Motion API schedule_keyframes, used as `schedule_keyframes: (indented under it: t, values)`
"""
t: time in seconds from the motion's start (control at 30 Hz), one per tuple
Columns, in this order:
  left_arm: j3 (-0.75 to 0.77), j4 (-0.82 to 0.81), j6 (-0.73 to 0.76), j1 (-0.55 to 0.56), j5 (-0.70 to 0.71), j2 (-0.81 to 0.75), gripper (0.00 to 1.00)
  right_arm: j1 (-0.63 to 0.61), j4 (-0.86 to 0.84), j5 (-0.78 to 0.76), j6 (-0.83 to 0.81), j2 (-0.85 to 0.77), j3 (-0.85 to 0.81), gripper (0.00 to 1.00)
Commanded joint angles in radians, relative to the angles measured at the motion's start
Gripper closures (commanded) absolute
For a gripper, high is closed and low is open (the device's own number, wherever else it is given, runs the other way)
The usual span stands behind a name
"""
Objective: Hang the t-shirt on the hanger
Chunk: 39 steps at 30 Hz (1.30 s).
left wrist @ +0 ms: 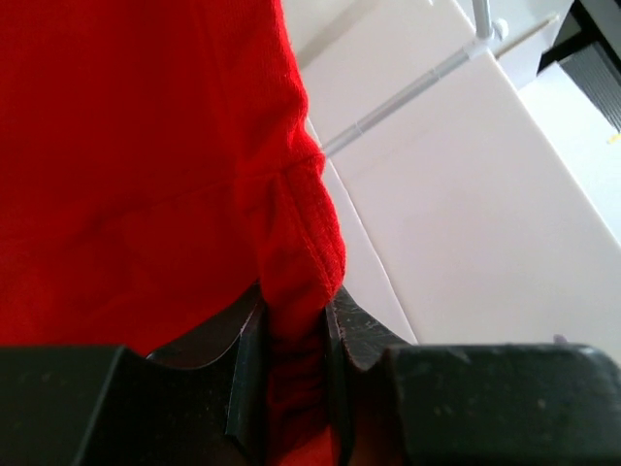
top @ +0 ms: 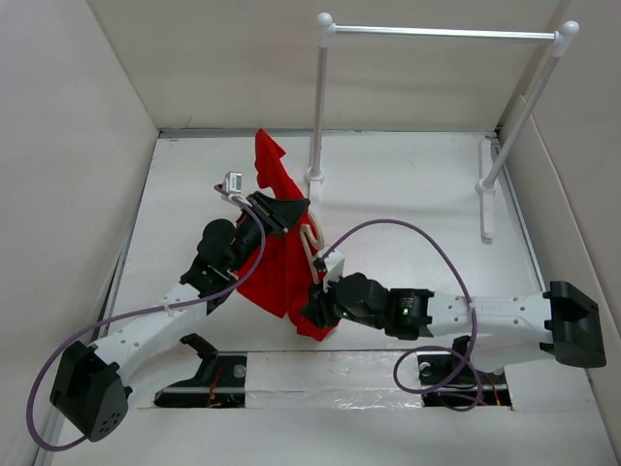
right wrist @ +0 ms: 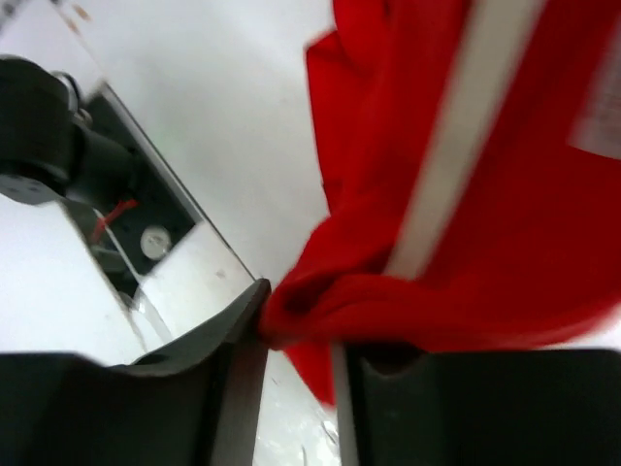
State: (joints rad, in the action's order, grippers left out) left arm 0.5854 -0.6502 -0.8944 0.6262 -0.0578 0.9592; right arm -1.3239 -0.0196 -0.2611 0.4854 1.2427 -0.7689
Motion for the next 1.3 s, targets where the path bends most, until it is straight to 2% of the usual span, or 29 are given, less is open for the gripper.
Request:
schedule_keyframes:
  t: [0.0, 0.1, 0.13, 0.27, 0.33, 0.37, 0.4, 0.5, 0.67, 0.7, 0.8, 0.87, 1.27]
  values:
    - [-0.027, 0.003, -0.035, -0.002, -0.085, -0.053, 1.00, -0.018, 0.017, -0.026, 0.035, -0.074, 0.002, 0.53]
    - [-0.091, 0.027, -0.049, -0.002, -0.088, -0.080, 1.00, -0.018, 0.015, -0.029, 0.042, -0.193, 0.031, 0.35]
    - [-0.104, 0.035, -0.052, -0.002, -0.080, -0.088, 1.00, -0.018, 0.017, -0.032, 0.042, -0.253, 0.043, 0.32]
    - [-0.140, 0.040, -0.055, -0.002, -0.065, -0.088, 1.00, -0.018, 0.017, -0.030, 0.022, -0.315, 0.033, 0.30]
    - [-0.147, 0.017, -0.060, -0.002, -0.068, -0.080, 1.00, -0.018, 0.044, -0.038, 0.006, -0.310, 0.017, 0.44]
    - [-0.141, 0.014, -0.063, -0.002, -0.070, -0.068, 1.00, -0.018, 0.038, -0.044, 0.002, -0.302, 0.002, 0.57]
    - [-0.136, 0.014, -0.063, -0.002, -0.071, -0.063, 1.00, -0.018, 0.030, -0.049, -0.001, -0.287, -0.001, 0.80]
    - [-0.131, 0.014, -0.063, -0.002, -0.077, -0.053, 1.00, -0.018, -0.066, -0.069, -0.014, -0.237, 0.008, 1.00]
    - [-0.151, -0.009, -0.083, -0.002, -0.085, -0.062, 1.00, -0.018, -0.120, -0.213, 0.010, -0.151, 0.019, 1.00]
    - [-0.150, -0.008, -0.083, -0.002, -0.085, -0.060, 1.00, -0.018, -0.141, -0.225, 0.005, -0.140, 0.026, 0.91]
    - [-0.159, -0.015, -0.089, -0.002, -0.094, -0.060, 1.00, -0.018, -0.198, -0.257, -0.019, -0.105, 0.040, 0.75]
    - [-0.162, -0.022, -0.092, -0.002, -0.099, -0.060, 1.00, -0.018, -0.184, -0.285, -0.013, -0.074, 0.017, 0.72]
    - [-0.162, -0.029, -0.087, -0.002, -0.112, -0.056, 1.00, -0.018, -0.174, -0.375, -0.001, 0.007, 0.005, 0.67]
